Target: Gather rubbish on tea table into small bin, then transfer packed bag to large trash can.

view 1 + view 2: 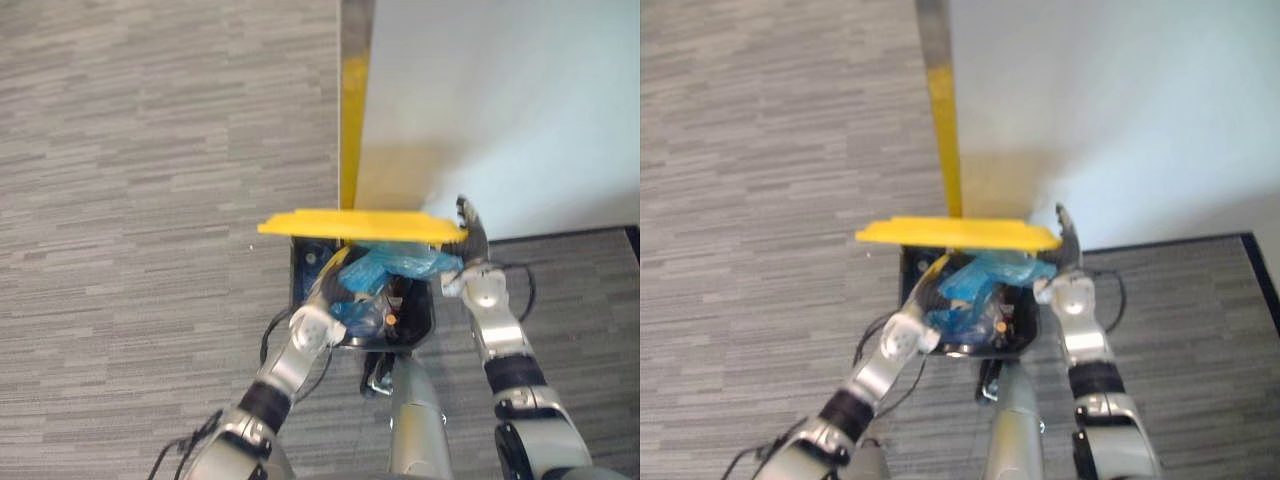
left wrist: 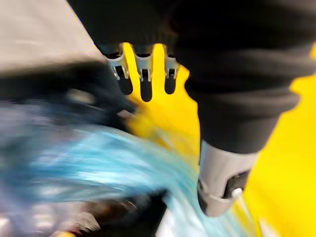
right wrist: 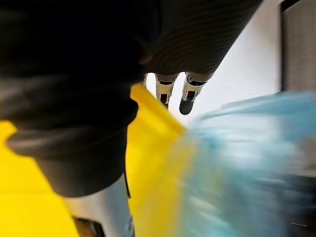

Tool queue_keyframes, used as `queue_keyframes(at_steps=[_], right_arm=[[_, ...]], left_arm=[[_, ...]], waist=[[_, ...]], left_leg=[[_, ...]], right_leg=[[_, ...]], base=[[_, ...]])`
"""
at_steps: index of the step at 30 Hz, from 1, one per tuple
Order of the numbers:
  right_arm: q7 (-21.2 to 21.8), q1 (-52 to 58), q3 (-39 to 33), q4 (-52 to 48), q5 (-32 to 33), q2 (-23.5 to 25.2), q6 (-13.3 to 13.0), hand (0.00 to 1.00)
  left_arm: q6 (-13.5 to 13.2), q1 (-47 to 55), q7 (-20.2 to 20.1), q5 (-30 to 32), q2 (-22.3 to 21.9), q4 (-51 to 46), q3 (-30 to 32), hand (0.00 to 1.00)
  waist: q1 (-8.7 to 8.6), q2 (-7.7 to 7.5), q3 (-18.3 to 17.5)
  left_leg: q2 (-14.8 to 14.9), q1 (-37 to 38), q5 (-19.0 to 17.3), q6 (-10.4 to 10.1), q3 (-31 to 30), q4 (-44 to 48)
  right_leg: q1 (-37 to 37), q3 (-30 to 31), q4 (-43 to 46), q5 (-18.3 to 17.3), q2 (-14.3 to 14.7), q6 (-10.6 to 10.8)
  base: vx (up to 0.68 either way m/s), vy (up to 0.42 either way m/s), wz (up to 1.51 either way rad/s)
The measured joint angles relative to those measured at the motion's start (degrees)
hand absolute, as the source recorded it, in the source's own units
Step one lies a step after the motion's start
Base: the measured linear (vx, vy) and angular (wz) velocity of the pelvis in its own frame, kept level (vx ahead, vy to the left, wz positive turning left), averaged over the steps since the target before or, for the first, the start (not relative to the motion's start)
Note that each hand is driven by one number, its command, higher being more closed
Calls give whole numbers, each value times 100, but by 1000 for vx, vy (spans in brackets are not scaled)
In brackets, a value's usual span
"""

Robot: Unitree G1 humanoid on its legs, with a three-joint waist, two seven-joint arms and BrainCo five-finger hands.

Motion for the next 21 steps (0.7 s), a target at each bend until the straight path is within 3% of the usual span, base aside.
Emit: queue_keyframes(at_steps=[5,9,11,14,15,16,17,18,21], right_arm=[[149,529,-245,209,-211,65,128,0],[315,989,-348,227,-440,205,137,0],[338,1167,-344,259,-472,323,134,0],[466,1587,-156,284,-516,476,86,0],[517,1756,-42,273,-576,496,33,0],[528,1813,25,262,-608,579,8,0],[558,2173,41,260,-675,776,-38,0],[558,2639,-15,317,-716,949,-39,0],[478,3163,-448,754,-857,1242,-48,0]], left_arm=[[103,1039,-226,-690,323,1037,1050,0],[150,1398,-442,-666,476,1816,1250,0],[155,1467,-510,-581,435,2022,1237,0],[131,1447,-560,-493,417,2109,1297,0],[119,1418,-558,-452,400,2117,1298,0],[109,1419,-555,-446,389,2144,1302,0],[110,1309,-531,-448,446,2232,1377,0],[134,1229,-489,-444,508,2343,1394,0],[204,1218,-453,-340,540,2320,1400,0]], waist=[[57,-2,-235],[72,-34,-255],[104,-130,-188],[106,-301,-88],[119,-270,-72],[142,-226,-33],[116,-394,32],[69,-465,8],[18,-527,-50]], left_leg=[[-35,430,19,0,-77,-20],[-134,1088,22,22,-8,-83],[-324,1411,-35,163,185,-119],[-882,1426,-124,558,288,233],[-905,1280,-10,732,473,270],[-943,1196,76,818,665,272],[-1035,1134,201,928,786,226],[-1035,1015,389,1021,772,70],[-1077,621,885,1088,749,-332]], right_leg=[[541,-30,-65,60,-75,95],[1186,21,-158,107,-124,154],[1392,186,-380,336,-113,214],[1702,348,-1585,1501,-70,450],[1891,373,-2588,2476,149,901],[1847,336,-2546,2515,120,972],[1759,371,-1570,1894,67,734],[1808,484,-778,1298,166,639],[2128,877,142,393,362,779]], base=[[-7,57,12],[-8,60,-8],[-133,137,-55],[-282,255,-92],[-319,250,-96],[-472,334,-98],[-387,213,-49],[-383,173,-26],[-315,68,-7]])
